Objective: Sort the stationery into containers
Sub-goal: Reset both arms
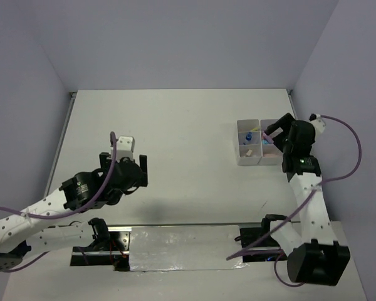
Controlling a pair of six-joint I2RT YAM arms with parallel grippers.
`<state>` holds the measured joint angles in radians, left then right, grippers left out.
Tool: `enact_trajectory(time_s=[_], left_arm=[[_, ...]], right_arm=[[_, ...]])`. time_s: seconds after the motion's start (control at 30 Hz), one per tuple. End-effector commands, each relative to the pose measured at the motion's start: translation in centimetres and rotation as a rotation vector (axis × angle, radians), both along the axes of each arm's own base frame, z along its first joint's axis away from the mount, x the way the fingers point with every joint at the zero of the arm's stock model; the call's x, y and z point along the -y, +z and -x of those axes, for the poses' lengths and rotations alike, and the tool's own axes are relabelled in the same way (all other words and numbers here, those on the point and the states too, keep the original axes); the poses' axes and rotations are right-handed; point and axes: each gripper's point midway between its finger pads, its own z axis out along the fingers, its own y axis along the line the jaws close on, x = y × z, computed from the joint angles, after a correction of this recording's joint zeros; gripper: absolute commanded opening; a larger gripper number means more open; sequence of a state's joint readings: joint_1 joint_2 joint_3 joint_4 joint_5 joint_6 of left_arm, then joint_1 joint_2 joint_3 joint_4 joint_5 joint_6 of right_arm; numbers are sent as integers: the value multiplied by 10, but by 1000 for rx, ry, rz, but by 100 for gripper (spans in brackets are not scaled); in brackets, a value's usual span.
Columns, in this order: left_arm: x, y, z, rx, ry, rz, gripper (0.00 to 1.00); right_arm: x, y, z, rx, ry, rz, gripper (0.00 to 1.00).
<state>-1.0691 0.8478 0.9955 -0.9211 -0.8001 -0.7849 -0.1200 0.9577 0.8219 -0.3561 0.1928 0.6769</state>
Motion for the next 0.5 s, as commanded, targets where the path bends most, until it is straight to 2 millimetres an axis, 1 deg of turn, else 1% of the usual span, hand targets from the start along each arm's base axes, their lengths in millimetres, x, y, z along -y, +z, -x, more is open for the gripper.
enact_trajectory(time_s=[0.0, 0.03, 0.1, 0.13, 0.17, 0.2, 0.23, 0.27, 0.3, 0.33, 0.37, 0.4, 0.43, 0.47], left_arm=[[-20, 49, -26, 122, 159, 83, 99], [-28, 56, -37, 119, 170, 90, 99], [-31, 71, -55, 146, 187, 152, 99], [-42, 81, -64, 151, 207, 166, 99], [-47, 84, -71, 150, 225, 152, 99], [-58, 85, -74, 143, 253, 118, 99], [-67, 98, -75, 168, 294, 101, 99], [-73, 99, -75, 163, 319, 76, 99], [-83, 103, -71, 169, 355, 44, 99], [-90, 107, -66, 188, 370, 45, 99], [-95, 109, -62, 202, 384, 45, 99], [-101, 105, -57, 209, 397, 37, 99], [-109, 113, -47, 249, 407, 64, 99], [-116, 114, -41, 265, 423, 65, 99]], right_arm=[[-32, 87, 14, 201, 301, 232, 100], [-41, 96, 31, 212, 348, 278, 100], [-58, 117, 49, 267, 391, 323, 100], [-69, 126, 59, 298, 411, 348, 100], [-70, 130, 75, 302, 424, 363, 100], [-69, 143, 86, 324, 426, 371, 100], [-68, 144, 101, 318, 441, 386, 100], [-74, 153, 111, 345, 469, 389, 100], [-75, 153, 124, 342, 495, 391, 100], [-74, 155, 132, 341, 510, 406, 100], [-73, 165, 141, 363, 514, 410, 100], [-73, 166, 149, 371, 524, 414, 100], [-72, 165, 162, 375, 542, 427, 100], [-70, 169, 169, 387, 542, 430, 100]])
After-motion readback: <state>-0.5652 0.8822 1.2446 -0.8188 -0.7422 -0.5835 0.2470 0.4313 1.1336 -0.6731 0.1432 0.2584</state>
